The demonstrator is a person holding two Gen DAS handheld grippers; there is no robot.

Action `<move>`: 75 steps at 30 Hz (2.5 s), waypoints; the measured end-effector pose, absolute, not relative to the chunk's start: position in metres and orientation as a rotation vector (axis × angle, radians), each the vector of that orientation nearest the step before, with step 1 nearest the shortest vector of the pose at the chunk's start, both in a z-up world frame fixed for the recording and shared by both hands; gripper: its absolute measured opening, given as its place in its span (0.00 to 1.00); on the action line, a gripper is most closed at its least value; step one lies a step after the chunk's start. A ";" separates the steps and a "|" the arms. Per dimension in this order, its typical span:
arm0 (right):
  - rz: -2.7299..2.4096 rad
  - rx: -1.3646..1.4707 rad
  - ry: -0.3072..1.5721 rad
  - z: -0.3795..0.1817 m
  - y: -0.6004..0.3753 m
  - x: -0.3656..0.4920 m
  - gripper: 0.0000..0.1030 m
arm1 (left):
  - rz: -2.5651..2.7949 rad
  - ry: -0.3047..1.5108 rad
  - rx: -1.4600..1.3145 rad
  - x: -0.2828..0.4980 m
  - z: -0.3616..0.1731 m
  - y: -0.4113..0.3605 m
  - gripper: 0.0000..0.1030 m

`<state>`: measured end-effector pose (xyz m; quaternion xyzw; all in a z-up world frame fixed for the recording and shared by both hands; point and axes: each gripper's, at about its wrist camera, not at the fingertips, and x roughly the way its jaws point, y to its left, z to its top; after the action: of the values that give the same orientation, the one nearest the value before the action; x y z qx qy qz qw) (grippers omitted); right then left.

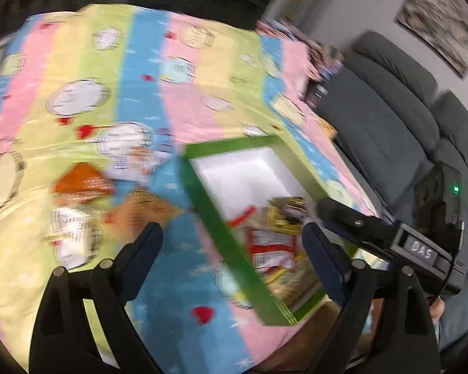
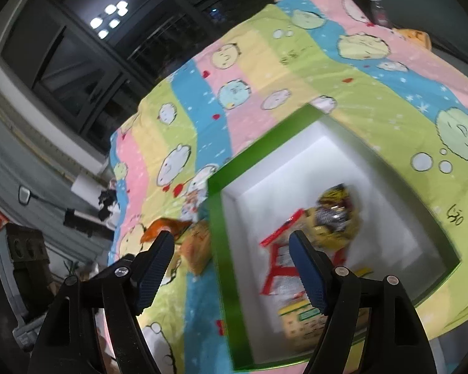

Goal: Organize snacks
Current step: 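Move the right gripper back to the snack pile, then grasp the orange snack packet with the right gripper and lift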

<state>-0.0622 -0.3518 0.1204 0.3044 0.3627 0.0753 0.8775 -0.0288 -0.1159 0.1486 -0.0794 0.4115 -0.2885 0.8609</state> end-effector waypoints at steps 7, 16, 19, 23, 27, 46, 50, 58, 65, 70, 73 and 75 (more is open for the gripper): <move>0.218 0.509 0.810 0.127 -0.294 -0.061 0.83 | -0.426 0.842 -0.280 -0.039 0.134 -0.038 0.95; 0.316 0.391 0.911 0.123 -0.227 -0.045 0.84 | -0.209 0.838 -0.430 -0.059 0.122 0.042 0.95; 0.347 0.354 0.925 0.120 -0.208 -0.042 0.84 | -0.135 0.801 -0.478 -0.069 0.129 0.064 0.95; 0.361 0.299 0.985 0.110 -0.183 -0.033 0.84 | -0.139 0.783 -0.542 -0.083 0.127 0.089 0.95; 0.351 0.272 1.017 0.102 -0.167 -0.029 0.84 | -0.091 0.793 -0.513 -0.087 0.123 0.099 0.95; 0.211 0.264 0.985 0.113 -0.170 -0.026 0.84 | -0.174 0.848 -0.482 -0.059 0.101 0.088 0.95; 0.198 0.272 0.962 0.121 -0.173 -0.016 0.84 | -0.184 0.876 -0.500 -0.049 0.091 0.088 0.95; 0.215 0.303 1.032 0.112 -0.153 0.053 0.84 | -0.193 0.963 -0.480 -0.030 0.068 0.077 0.95; 0.183 0.132 1.134 0.083 -0.116 0.120 0.84 | -0.161 0.997 -0.445 -0.022 0.058 0.076 0.95; 0.170 0.041 1.213 0.053 -0.106 0.140 0.78 | -0.150 1.012 -0.427 -0.020 0.055 0.074 0.95; 0.180 0.063 1.243 0.042 -0.112 0.142 0.52 | -0.149 1.016 -0.422 -0.019 0.055 0.073 0.95; 0.201 0.082 1.223 0.043 -0.117 0.135 0.48 | -0.148 1.017 -0.422 -0.020 0.056 0.073 0.95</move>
<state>0.1352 -0.1173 0.0426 0.0385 0.5730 0.0943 0.8132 -0.0197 0.0727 0.0555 -0.2001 0.4829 -0.0702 0.8496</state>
